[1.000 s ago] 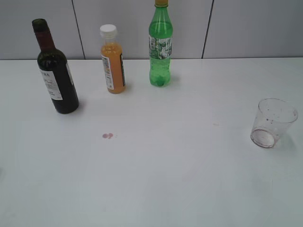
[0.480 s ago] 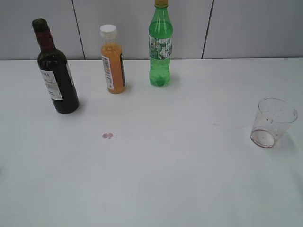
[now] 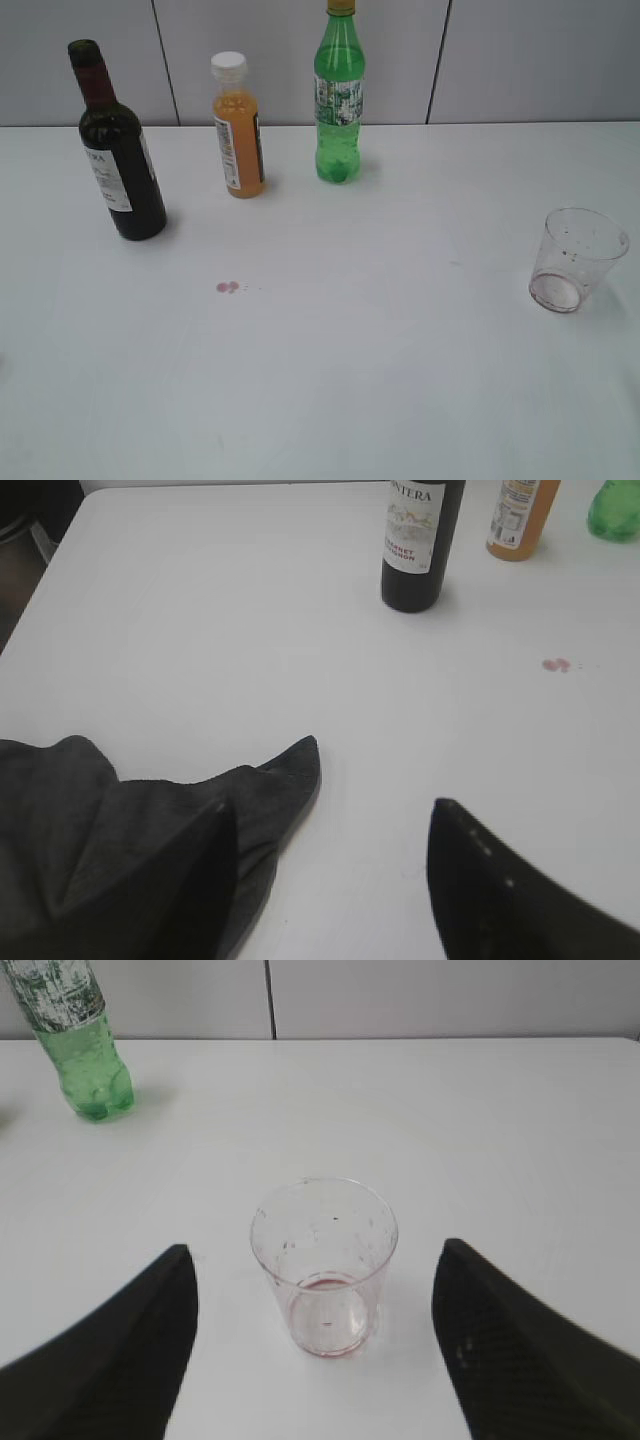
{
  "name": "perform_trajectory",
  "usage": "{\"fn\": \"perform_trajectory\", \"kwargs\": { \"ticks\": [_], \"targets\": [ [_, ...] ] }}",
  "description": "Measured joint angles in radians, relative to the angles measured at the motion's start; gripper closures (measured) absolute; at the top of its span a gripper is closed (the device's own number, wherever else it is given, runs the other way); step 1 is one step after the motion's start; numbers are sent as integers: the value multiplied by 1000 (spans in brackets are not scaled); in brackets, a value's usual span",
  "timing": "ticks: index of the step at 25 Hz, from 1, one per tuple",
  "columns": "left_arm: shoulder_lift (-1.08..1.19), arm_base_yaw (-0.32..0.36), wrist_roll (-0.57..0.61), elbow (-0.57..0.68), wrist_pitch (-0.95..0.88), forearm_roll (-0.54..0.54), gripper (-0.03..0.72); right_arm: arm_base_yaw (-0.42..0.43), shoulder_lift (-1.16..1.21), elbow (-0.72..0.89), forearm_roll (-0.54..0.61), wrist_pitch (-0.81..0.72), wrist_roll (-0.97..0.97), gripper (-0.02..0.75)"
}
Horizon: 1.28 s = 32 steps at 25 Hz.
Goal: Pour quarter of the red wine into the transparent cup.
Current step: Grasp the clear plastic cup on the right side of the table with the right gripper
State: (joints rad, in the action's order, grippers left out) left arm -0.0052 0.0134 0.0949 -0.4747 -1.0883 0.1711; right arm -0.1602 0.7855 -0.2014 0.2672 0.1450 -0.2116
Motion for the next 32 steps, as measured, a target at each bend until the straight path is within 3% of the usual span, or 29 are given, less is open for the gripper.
{"fn": "perform_trajectory", "kwargs": {
  "ticks": [11, 16, 21, 26, 32],
  "targets": [
    [0, 0, 0, 0, 0, 0, 231, -4, 44, 75, -10, 109, 44, 151],
    [0, 0, 0, 0, 0, 0, 231, -55, 178, 76, -43, 169, 51, 151],
    [0, 0, 0, 0, 0, 0, 231, -66, 285, 110, -55, 326, 78, 150],
    [0, 0, 0, 0, 0, 0, 231, -66, 299, 160, -143, 456, 138, 79],
    [0, 0, 0, 0, 0, 0, 231, -66, 301, 193, -174, 530, 163, 65]
  ]
}}
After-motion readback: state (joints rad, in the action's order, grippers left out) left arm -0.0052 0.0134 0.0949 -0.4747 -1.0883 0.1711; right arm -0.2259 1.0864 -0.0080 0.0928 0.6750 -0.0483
